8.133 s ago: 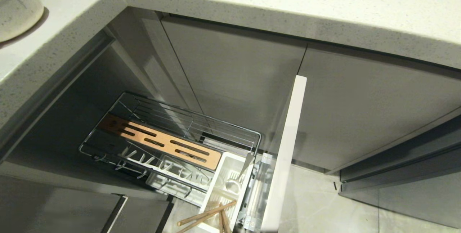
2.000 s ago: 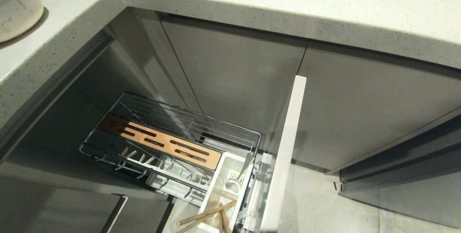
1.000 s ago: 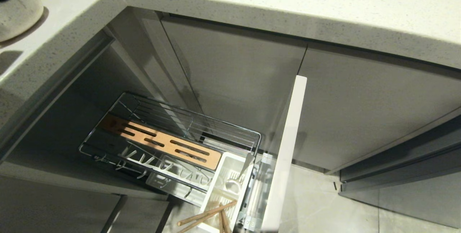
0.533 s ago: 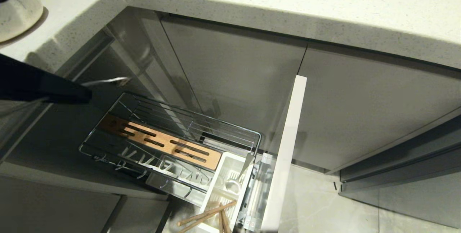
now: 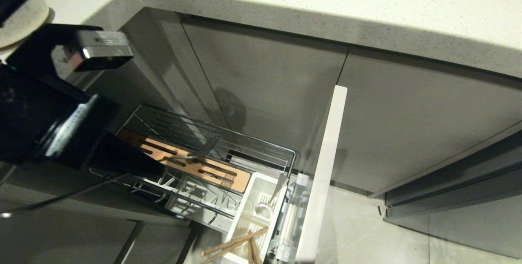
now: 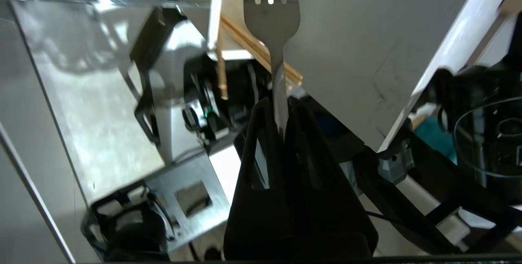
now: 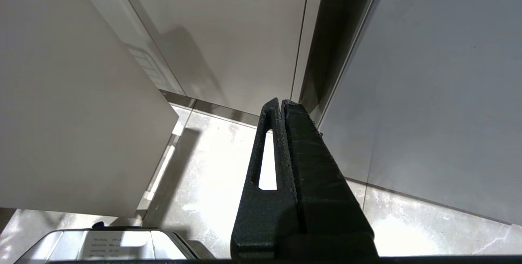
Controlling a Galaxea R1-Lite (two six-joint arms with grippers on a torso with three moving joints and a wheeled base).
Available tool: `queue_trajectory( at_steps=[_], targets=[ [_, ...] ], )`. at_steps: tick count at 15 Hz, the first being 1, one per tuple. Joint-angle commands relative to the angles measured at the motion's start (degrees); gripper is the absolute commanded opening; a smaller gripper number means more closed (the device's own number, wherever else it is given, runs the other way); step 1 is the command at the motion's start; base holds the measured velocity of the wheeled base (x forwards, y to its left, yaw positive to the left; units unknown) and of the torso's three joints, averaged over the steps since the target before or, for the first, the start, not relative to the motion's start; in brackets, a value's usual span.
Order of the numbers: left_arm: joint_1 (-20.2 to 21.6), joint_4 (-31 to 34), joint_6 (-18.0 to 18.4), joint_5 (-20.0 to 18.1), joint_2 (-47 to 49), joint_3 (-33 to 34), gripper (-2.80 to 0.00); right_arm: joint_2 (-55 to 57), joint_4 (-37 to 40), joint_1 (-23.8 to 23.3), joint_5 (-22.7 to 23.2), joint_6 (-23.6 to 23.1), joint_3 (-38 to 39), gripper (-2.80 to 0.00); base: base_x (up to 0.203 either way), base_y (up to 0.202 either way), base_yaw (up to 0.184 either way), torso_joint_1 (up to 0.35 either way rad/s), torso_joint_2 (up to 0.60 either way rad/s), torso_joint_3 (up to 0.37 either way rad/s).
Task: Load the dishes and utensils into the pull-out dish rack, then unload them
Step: Pick up the fork and place it in the cupboard
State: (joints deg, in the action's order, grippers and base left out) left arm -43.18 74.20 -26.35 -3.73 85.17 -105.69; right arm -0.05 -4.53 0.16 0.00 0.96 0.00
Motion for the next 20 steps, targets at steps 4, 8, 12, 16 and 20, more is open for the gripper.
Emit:
queue_trajectory(
  at_steps=[4, 8, 12, 16, 20],
  targets=[
    [-5.3, -1.3, -2.72, 1.27, 9.35, 5.03, -2.8, 0.05, -0.04, 0.02, 0.0, 0.0, 1.49, -2.8, 0.0, 0.0, 0.0, 0.0, 0.0, 0.0],
    [-5.64, -3.95, -2.83, 1.41, 14.37, 7.66, -2.8, 0.05, -0.04, 0.02, 0.0, 0.0, 1.51, -2.8, 0.0, 0.0, 0.0, 0.0, 0.0, 0.0],
    [-5.23, -7.92, -2.92, 1.35, 17.46, 9.61, -2.8, 0.05, -0.04, 0.02, 0.0, 0.0, 1.49, -2.8, 0.0, 0.0, 0.0, 0.0, 0.0, 0.0],
    [-4.41, -8.23, -2.86, 1.44, 21.16, 10.06, -2.8, 0.05, -0.04, 0.02, 0.0, 0.0, 1.5, -2.8, 0.0, 0.0, 0.0, 0.0, 0.0, 0.0],
    [-2.95, -11.32, -2.85, 1.33, 23.4, 10.98, -2.8, 0.05, -0.04, 0.02, 0.0, 0.0, 1.49, -2.8, 0.0, 0.0, 0.0, 0.0, 0.0, 0.0]
  ],
)
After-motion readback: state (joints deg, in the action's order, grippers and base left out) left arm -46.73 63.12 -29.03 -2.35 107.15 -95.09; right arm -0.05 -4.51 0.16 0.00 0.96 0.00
